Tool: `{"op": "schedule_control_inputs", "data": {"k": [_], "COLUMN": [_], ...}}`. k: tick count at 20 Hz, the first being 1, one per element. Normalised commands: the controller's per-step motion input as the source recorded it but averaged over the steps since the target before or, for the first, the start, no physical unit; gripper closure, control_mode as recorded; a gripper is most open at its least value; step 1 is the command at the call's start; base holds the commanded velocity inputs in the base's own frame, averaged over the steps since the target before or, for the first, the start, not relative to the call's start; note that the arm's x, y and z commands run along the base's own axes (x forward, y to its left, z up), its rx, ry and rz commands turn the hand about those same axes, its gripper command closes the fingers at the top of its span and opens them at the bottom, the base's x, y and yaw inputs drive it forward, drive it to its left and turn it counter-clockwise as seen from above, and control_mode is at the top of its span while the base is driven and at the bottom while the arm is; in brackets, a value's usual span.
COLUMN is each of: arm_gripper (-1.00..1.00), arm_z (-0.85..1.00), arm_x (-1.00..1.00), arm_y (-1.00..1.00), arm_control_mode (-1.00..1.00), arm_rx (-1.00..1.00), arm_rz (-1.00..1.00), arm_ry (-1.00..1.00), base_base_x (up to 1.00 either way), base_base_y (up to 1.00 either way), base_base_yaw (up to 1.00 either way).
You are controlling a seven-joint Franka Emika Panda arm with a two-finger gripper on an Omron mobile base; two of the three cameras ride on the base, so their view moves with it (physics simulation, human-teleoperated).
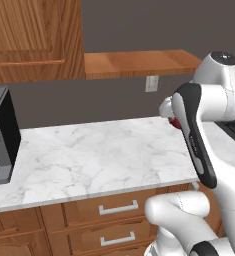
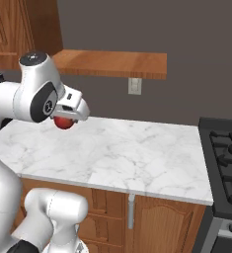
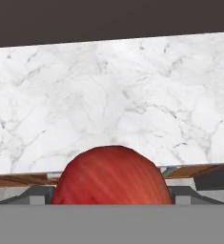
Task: Pick the onions from the cabinet and place them in one bowl. Pick the avocado from the sink and place it in the other bowl.
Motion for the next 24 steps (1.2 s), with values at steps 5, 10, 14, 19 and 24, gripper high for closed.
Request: {"op": "schedule_control_inputs", "data": {"k": [5,10,14,19,24], "arm_gripper": [1.0,1.0,1.0,1.0,1.0], "arm_z": [0.0,0.0,0.0,0.0,0.0], "arm_x": [0.0,0.0,0.0,0.0,0.0], "arm_y": [0.0,0.0,0.0,0.0,0.0], "arm_control_mode": [1.0,1.0,1.0,1.0,1.0], "arm_rx": [0.0,0.0,0.0,0.0,0.0], "arm_rz": [0.0,0.0,0.0,0.0,0.0], "arm_ry": [0.0,0.0,0.0,0.0,0.0], "base_base_x": [-0.63,-0.91,-0.73,-0.25,0.0], "base_base_y": [-0.37,-0.39,-0.16,0.0,0.0], "base_base_yaw": [-0.19,-0.5,-0.64,-0.88,-1.0]}}
